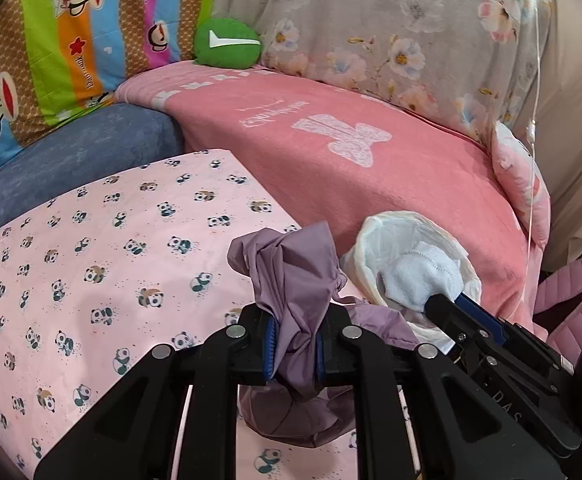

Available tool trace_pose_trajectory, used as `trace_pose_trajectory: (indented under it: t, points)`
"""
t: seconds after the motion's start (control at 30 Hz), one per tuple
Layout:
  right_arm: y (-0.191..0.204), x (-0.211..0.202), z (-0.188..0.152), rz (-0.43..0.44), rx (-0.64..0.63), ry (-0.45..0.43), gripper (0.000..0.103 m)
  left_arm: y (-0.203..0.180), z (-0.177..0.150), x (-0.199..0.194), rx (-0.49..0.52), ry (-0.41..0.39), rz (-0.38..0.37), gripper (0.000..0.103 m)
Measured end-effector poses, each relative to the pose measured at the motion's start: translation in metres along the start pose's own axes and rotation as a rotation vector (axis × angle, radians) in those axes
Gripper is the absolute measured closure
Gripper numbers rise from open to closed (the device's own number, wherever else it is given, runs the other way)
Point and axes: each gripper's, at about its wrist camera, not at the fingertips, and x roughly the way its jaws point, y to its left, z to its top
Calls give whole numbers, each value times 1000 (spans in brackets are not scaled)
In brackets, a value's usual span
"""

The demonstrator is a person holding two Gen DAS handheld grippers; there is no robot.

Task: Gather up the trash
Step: 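Carry the purple cloth and blue sock with both tools over the bin, then open both tools to drop the cloth and sock into the bin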

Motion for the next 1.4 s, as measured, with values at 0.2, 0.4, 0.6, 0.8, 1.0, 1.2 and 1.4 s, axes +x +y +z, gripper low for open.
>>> trace_pose_trajectory:
  t: [0.2, 0.4, 0.6, 0.8, 1.0, 1.2, 1.4]
  points:
    - [-23, -23, -8, -21, 40, -29, 78, -26, -8, -7, 46, -5, -26, 89]
    - [-51, -41, -12, -47, 80, -52, 78, -50, -3, -5, 83, -4, -77, 89]
    - [-81, -44, -8, -70, 110, -72, 78, -73, 7, 8, 125, -1, -121, 89]
    - [-110, -43, 3, -97, 135, -100, 78, -101, 17, 26, 163, 7, -151, 89]
    - [-137, -39, 16, -118, 147, -115, 78, -127, 21, 39, 207, 0, -177, 89]
    - [-158, -37, 26, -127, 144, -115, 78, -143, 23, 52, 223, 12, -190, 89]
    - [-168, -30, 34, -134, 128, -108, 78, -149, 28, 70, 220, 33, -205, 88]
